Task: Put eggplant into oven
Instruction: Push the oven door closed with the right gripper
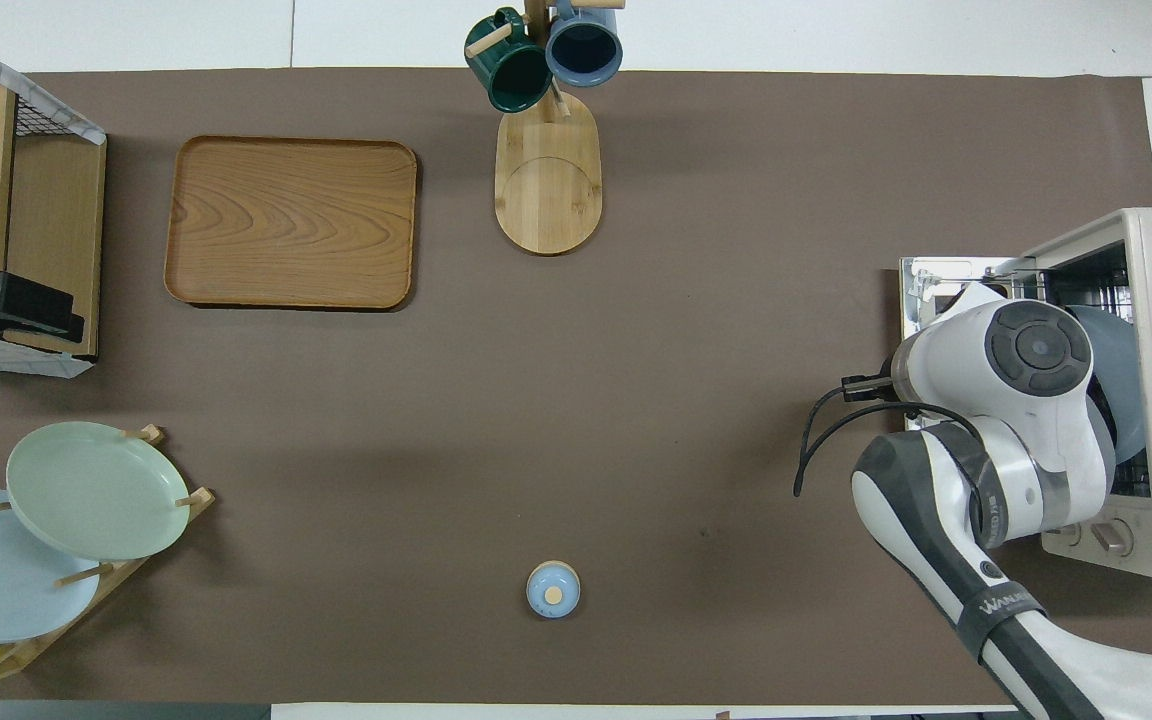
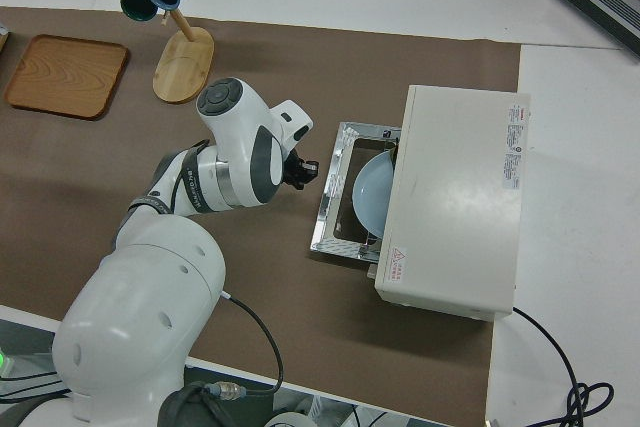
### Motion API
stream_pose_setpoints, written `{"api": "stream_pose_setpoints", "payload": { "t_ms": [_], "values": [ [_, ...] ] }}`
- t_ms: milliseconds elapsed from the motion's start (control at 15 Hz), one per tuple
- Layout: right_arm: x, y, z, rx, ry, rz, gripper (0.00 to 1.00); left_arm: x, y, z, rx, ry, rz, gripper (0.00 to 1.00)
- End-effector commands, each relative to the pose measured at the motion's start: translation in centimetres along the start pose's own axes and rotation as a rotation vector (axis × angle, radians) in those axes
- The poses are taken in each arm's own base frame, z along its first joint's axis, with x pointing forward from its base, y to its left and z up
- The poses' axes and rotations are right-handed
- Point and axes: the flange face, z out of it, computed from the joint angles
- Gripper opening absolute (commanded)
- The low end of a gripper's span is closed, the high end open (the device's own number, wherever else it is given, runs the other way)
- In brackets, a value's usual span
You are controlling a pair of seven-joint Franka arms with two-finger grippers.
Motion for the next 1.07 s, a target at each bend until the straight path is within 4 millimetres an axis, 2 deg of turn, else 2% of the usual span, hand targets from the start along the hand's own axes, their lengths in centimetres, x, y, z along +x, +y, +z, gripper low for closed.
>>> {"api": "stream_pose_setpoints", "payload": {
  "t_ms": [0, 400, 533, 600, 733, 1000],
  "values": [
    [-0.3, 1.4, 1.4, 0.005, -0.010, 0.020, 0.00, -0.9, -0.2, -0.1, -0.008, -0.008, -0.006, 1.00],
    [-0.1, 1.8, 1.5, -0.055, -0.006, -0.043, 0.00, -0.9, -0.2, -0.1, -0.008, -0.008, -0.006, 1.00],
    [1.0, 2.1, 0.5, -0.133, 0.008, -0.112, 0.00, -0.9, -0.2, -0.1, -0.008, -0.008, -0.006, 1.00],
    [1.5, 2.4, -0.4, -0.148, 0.004, -0.128, 0.00, -0.9, -0.2, -0.1, -0.008, -0.008, -0.006, 1.00],
    [2.8, 3.7, -3.3, -0.169, -0.026, -0.166, 0.00, -0.9, -0.1, -0.2, -0.008, -0.006, -0.006, 1.00],
    [3.5, 8.3, -7.9, -0.170, -0.062, -0.207, 0.00, -0.9, -0.1, -0.2, -0.008, -0.006, -0.006, 1.00]
  ]
}}
